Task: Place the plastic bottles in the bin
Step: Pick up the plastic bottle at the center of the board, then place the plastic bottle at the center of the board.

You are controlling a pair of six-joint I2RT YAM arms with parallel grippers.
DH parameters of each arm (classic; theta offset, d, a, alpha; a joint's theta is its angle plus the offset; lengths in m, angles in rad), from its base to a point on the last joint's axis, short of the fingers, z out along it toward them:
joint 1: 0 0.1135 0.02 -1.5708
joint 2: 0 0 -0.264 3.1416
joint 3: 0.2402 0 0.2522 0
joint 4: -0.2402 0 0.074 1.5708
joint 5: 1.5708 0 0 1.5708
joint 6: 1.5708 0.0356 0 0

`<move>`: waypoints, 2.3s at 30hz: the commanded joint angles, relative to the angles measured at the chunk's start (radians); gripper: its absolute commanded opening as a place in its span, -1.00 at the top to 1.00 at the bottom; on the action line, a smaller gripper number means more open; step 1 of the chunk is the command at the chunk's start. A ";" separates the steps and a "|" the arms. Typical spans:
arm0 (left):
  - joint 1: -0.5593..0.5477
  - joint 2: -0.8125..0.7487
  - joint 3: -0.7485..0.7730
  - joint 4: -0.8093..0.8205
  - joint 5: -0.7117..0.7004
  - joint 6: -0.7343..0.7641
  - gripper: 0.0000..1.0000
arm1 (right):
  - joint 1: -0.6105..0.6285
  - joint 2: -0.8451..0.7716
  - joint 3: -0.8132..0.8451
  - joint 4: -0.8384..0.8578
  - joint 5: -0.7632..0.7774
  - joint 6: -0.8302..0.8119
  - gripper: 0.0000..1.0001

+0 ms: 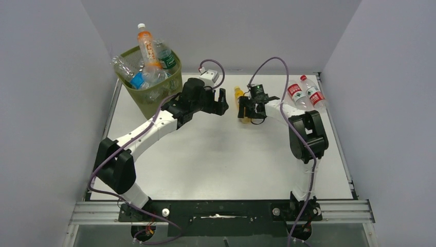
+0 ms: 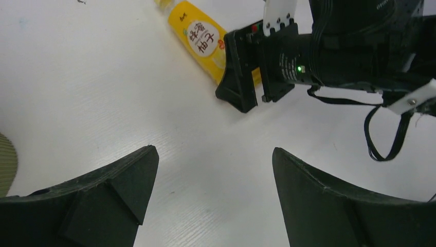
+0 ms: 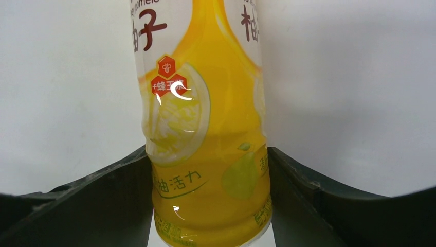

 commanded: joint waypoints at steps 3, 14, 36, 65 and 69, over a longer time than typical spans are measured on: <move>-0.022 -0.044 0.051 -0.018 -0.053 -0.025 -0.64 | 0.018 -0.203 -0.161 0.094 -0.051 0.012 0.03; -0.029 -0.003 0.164 -0.029 -0.066 -0.037 -0.64 | 0.022 -0.377 -0.287 0.064 -0.108 -0.003 0.02; 0.056 -0.267 0.080 -0.109 0.039 -0.018 -0.67 | 0.375 -0.598 -0.307 -0.030 0.072 0.181 0.01; 0.153 -0.326 0.139 -0.125 -0.019 0.044 -0.69 | 0.574 -0.771 -0.148 -0.217 0.051 0.125 -0.01; 0.181 -0.348 0.212 -0.177 -0.058 0.078 -0.72 | 0.572 -0.744 -0.110 -0.205 0.059 0.100 -0.04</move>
